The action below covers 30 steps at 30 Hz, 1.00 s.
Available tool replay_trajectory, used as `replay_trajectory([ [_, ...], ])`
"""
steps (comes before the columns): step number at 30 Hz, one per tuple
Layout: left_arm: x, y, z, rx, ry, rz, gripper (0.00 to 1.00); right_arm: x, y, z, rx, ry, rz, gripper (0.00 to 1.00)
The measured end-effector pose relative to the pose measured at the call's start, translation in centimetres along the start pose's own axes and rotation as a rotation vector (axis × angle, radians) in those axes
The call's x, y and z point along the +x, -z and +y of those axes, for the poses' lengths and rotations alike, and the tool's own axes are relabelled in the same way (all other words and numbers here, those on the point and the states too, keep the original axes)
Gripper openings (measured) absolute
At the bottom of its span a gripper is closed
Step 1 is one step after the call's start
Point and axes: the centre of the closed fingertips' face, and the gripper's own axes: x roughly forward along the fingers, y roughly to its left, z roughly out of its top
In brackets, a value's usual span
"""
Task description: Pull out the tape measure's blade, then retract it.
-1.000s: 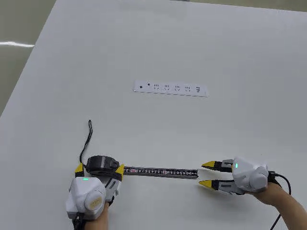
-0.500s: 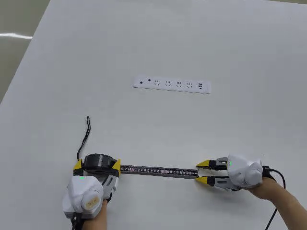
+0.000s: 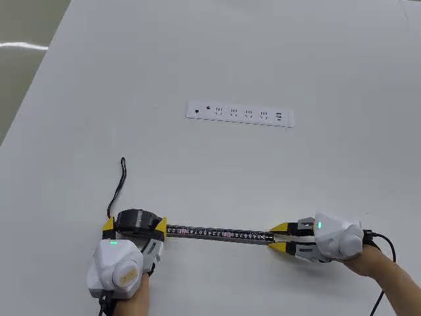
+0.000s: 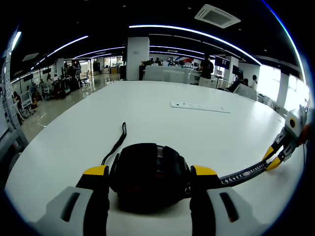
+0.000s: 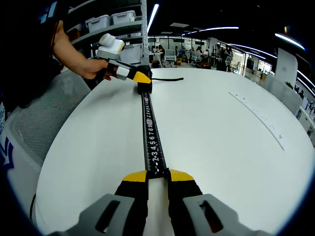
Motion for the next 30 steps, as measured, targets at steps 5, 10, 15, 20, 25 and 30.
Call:
replay_trajectory([
  [5,0.0,0.1,0.0,-0.003,-0.003,0.006,0.63,0.0,0.0,0.1,-0.011,0.004,0.007,0.12],
  [10,-0.1,0.1,0.0,-0.006,-0.007,0.013,0.62,0.4,-0.3,0.4,-0.021,-0.007,0.008,0.12],
  [15,-0.1,0.1,0.0,-0.005,-0.005,0.014,0.61,0.6,-0.6,0.4,-0.025,-0.008,0.007,0.12],
  [20,-0.1,0.1,0.0,-0.005,0.000,0.017,0.61,0.6,-0.8,0.3,-0.027,-0.004,0.006,0.12],
  [25,-0.1,0.2,0.0,0.003,0.008,0.020,0.60,0.7,-1.1,0.3,-0.031,-0.002,0.008,0.12],
  [30,-0.2,0.2,0.0,0.002,0.013,0.023,0.60,0.8,-1.4,0.3,-0.036,-0.001,0.008,0.12],
])
